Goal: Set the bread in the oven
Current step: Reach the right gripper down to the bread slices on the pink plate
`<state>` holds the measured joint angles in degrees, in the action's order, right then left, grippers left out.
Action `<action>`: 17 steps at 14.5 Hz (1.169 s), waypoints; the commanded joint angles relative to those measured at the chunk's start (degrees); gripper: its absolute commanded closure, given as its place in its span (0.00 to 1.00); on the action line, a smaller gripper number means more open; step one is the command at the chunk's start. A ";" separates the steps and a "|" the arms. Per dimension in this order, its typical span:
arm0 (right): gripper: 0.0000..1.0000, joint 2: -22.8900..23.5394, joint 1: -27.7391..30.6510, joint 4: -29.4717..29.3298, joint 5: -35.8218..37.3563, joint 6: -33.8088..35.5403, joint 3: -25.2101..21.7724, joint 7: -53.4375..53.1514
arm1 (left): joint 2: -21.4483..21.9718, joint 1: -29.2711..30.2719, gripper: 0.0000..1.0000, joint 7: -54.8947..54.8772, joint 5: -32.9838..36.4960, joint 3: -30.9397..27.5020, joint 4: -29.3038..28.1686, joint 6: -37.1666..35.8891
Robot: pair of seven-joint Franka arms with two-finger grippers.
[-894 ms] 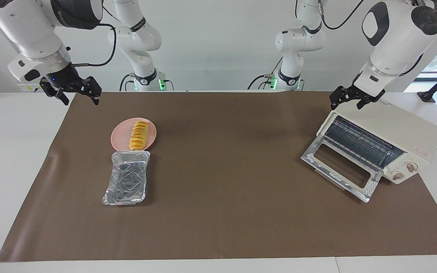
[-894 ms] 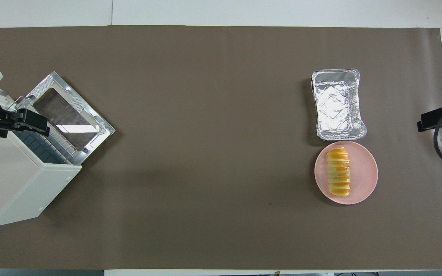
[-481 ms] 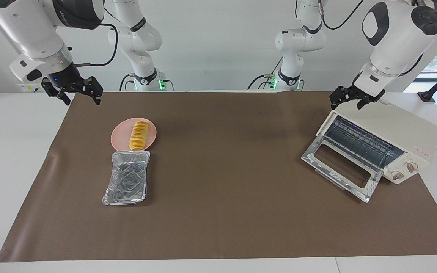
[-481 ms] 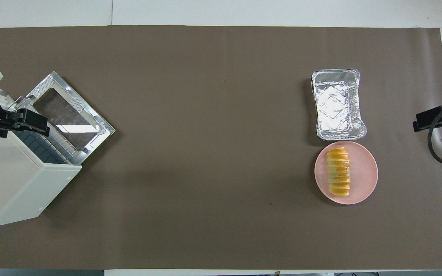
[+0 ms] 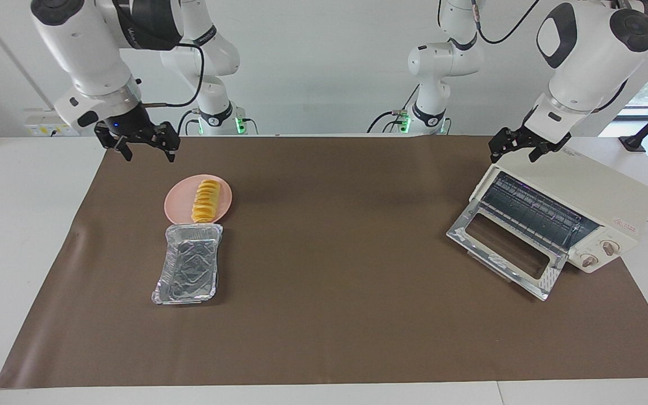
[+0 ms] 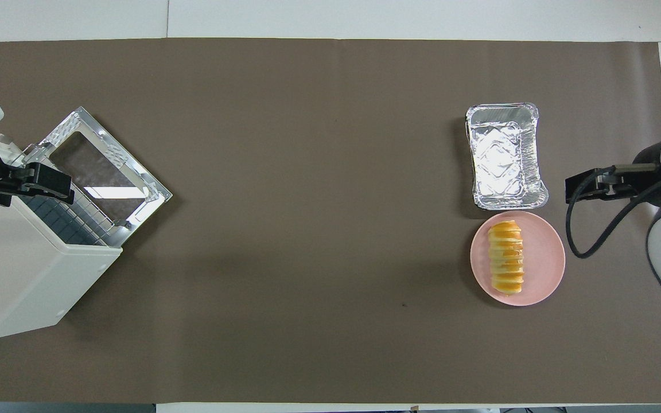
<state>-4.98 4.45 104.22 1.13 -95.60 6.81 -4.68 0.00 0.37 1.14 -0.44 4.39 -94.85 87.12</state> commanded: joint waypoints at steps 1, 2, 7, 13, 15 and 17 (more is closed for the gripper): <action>0.00 -4.43 0.38 10.46 -0.77 -5.38 1.63 -0.86 | 0.70 0.51 0.00 -0.35 -0.79 0.18 0.01 -0.82; 0.00 -4.08 0.38 11.69 -0.69 -5.56 1.72 -0.95 | 0.70 0.51 0.00 -0.35 -0.79 0.09 0.01 -0.82; 0.00 -3.28 0.38 21.79 -3.49 -17.13 1.81 -0.86 | 0.70 0.51 0.00 -0.35 -0.79 0.18 0.01 -0.82; 0.00 -2.67 1.34 31.38 -4.38 -29.54 1.72 1.24 | 0.79 0.51 0.00 -0.35 -0.79 0.09 0.01 -0.82; 0.00 -2.67 2.22 33.76 -4.55 -32.44 1.63 3.96 | 0.79 0.51 0.00 -0.35 -0.79 0.18 0.01 -0.82; 0.00 -2.32 2.23 34.64 -4.82 -33.77 1.63 4.15 | 0.79 0.51 0.00 -0.35 -0.79 0.18 0.01 -0.82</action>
<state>-6.68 5.79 136.86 -2.27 -127.28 8.10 -2.61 0.00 0.37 1.14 -0.44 4.39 -94.85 87.12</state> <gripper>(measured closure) 0.000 0.000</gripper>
